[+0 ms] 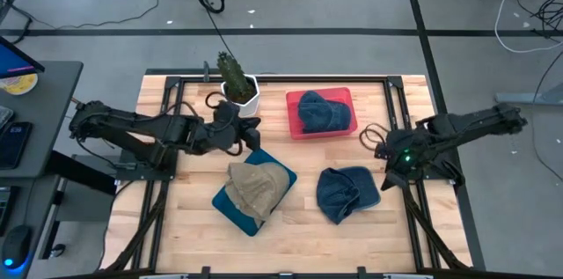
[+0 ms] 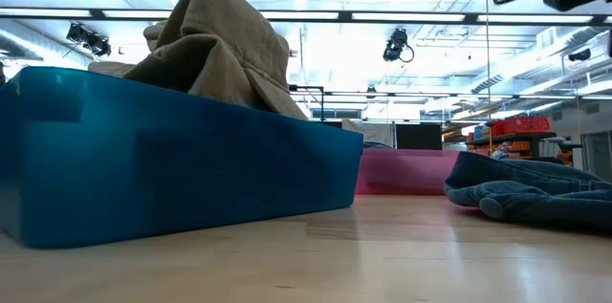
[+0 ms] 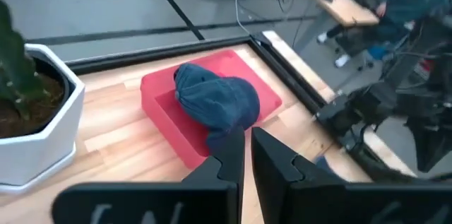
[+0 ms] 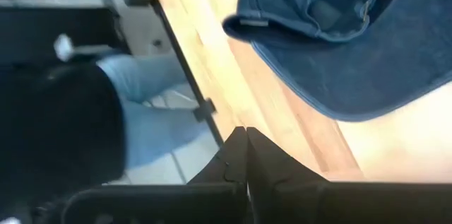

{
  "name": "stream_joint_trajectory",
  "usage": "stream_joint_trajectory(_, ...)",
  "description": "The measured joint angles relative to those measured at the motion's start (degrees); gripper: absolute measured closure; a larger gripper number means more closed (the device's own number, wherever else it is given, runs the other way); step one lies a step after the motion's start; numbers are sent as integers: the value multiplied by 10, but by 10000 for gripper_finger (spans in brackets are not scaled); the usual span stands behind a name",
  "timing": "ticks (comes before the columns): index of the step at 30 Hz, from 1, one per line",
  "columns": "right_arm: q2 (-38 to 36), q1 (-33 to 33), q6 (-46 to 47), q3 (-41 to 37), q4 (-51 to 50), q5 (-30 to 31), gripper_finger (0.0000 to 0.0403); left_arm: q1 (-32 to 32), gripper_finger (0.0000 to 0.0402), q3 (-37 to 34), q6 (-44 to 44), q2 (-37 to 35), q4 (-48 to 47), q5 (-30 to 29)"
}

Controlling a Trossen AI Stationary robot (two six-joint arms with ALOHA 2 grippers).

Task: Pick & Place hat
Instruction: Put the blue cap into the red bin

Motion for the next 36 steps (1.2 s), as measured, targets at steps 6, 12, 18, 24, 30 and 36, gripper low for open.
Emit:
stream_joint_trajectory(6,102,98,-17,51,-2,69,402,39,372,0,61,0,4,85)
stream_joint_trajectory(12,192,165,-89,86,-24,155,403,63,372,0,105,0,4,137)
stream_joint_trajectory(18,253,184,-96,73,31,137,361,78,372,0,119,0,4,170)
stream_joint_trajectory(24,304,184,-117,71,61,147,235,78,372,0,144,0,4,176)
stream_joint_trajectory(30,363,184,-180,71,55,175,99,78,372,0,155,0,4,177)
stream_joint_trajectory(36,411,190,-239,71,62,187,35,78,372,0,155,0,4,176)
